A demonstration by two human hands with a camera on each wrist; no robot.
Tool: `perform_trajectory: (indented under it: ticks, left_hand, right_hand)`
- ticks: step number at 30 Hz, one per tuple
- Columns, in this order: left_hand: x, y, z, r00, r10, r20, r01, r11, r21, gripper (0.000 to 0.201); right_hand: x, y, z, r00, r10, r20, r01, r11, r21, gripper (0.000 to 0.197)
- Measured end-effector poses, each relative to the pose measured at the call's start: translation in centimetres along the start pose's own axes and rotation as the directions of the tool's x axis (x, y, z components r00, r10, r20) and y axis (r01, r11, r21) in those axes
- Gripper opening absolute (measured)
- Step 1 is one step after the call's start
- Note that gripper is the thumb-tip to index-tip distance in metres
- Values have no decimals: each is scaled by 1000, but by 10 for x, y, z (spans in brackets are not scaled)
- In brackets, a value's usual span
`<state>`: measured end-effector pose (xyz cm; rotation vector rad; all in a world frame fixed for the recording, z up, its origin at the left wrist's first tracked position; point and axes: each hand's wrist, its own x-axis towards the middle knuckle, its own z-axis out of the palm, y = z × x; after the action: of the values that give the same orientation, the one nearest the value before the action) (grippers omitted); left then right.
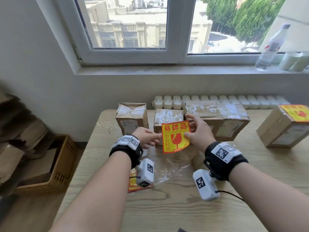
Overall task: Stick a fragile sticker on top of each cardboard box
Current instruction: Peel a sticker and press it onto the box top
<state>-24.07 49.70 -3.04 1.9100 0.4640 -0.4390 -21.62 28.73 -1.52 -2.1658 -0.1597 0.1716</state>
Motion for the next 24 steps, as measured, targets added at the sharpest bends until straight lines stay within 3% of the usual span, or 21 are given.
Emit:
perform_trajectory:
  ticks: [4,7,10,15,21,24]
  left_hand:
    - [-10,21,24,999,34,-5,-35,989,-146,19]
    - [-21,37,42,998,39,-58,-51,970,-238,21]
    - [-32,48,59,998,44,-42,-53,972,-228,25]
    - [-40,57,87,998,66,-2,-65,972,-224,2]
    - [-42,69,111,998,65,-10,-66,977,-201,5]
    - [-40,77,124,998,67,-11,-68,977,-200,9]
  right_hand:
    - [-9,4,-27,1000,-23,-11,24,999,28,62]
    - [-15,11,-45,999,-41,-30,42,999,33,62]
    - [-19,20,-62,998,-36,-49,38,998,45,62]
    - [-25,33,-87,998,-36,-46,39,997,74,61]
    - [-29,47,-108,998,-5,-70,15,990,142,68]
    - [-29,56,-117,994,66,-84,-52,986,160,50]
